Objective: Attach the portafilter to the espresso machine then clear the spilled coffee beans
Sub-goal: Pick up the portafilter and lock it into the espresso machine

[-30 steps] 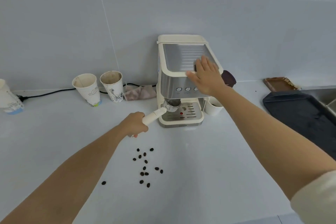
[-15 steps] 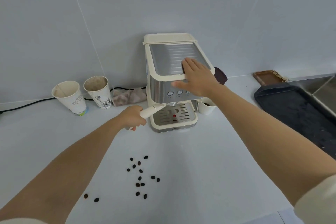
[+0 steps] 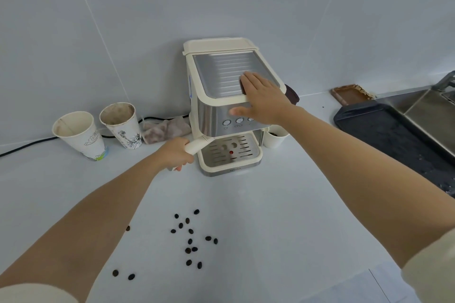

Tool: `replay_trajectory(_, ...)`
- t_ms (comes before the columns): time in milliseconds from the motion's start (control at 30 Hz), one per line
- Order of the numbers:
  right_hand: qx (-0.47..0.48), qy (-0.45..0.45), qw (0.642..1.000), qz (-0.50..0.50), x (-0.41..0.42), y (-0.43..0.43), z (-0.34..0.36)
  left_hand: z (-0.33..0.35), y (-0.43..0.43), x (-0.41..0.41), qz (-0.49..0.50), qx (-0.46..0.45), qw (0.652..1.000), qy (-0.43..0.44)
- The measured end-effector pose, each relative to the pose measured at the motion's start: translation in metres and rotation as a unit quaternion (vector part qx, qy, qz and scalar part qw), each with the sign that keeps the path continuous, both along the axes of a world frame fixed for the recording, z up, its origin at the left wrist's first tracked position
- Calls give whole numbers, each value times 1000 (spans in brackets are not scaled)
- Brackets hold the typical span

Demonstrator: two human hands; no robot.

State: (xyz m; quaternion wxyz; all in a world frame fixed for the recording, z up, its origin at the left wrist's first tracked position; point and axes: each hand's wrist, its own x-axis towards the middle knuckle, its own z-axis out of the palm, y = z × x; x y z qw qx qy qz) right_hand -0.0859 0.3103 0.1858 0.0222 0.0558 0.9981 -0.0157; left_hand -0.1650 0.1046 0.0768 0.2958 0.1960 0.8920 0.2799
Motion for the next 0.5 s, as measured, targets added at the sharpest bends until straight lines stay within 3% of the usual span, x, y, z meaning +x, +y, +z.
replay_trajectory(500,5,-3,1000,-14,1,-4,2,3,6,-8,-11,33,999,-18)
